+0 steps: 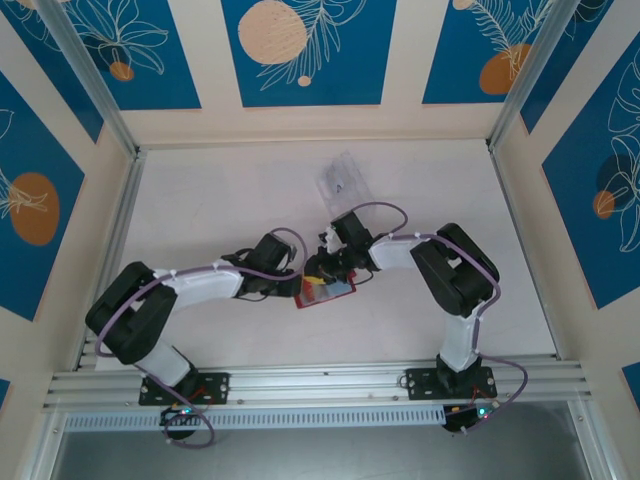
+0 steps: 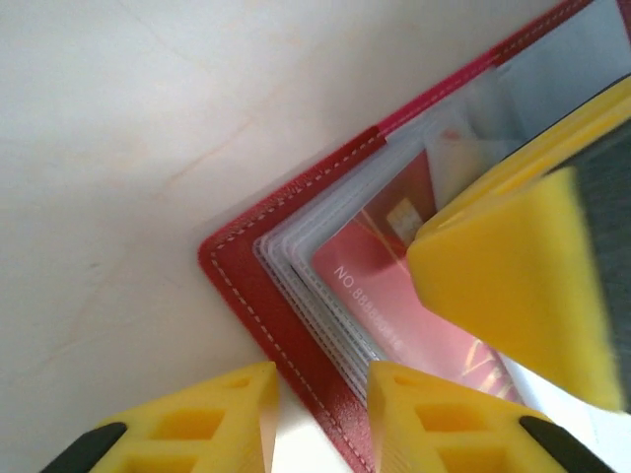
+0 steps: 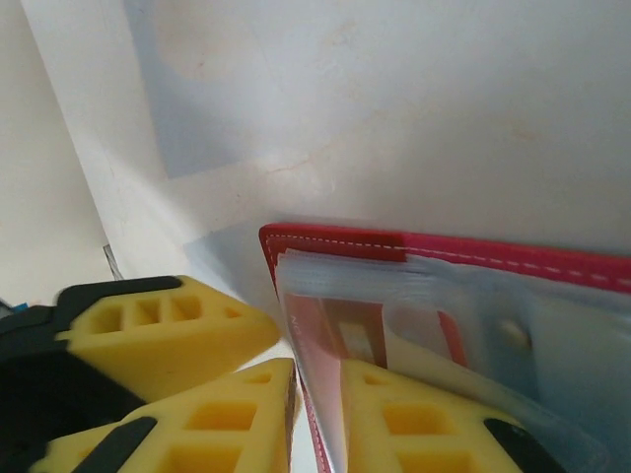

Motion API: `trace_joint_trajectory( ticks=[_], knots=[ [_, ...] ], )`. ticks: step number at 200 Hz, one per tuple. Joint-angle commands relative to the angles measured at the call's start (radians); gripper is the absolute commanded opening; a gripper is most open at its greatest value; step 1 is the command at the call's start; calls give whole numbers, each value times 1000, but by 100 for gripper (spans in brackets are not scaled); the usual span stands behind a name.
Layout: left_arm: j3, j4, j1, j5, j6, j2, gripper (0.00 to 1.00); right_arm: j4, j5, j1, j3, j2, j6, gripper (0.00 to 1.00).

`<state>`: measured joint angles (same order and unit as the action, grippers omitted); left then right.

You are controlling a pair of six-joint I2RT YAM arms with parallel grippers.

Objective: Put the credit cards into the card holder
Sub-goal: Flip over the card slot in the card holder.

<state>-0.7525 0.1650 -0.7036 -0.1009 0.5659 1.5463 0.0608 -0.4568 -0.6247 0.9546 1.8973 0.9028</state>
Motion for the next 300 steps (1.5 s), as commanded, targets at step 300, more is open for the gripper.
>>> trace_joint_trajectory(
  ticks=[300],
  knots=[
    [-71, 65, -4, 4, -12, 16, 46, -363, 223, -85, 125, -33, -188, 11]
  ],
)
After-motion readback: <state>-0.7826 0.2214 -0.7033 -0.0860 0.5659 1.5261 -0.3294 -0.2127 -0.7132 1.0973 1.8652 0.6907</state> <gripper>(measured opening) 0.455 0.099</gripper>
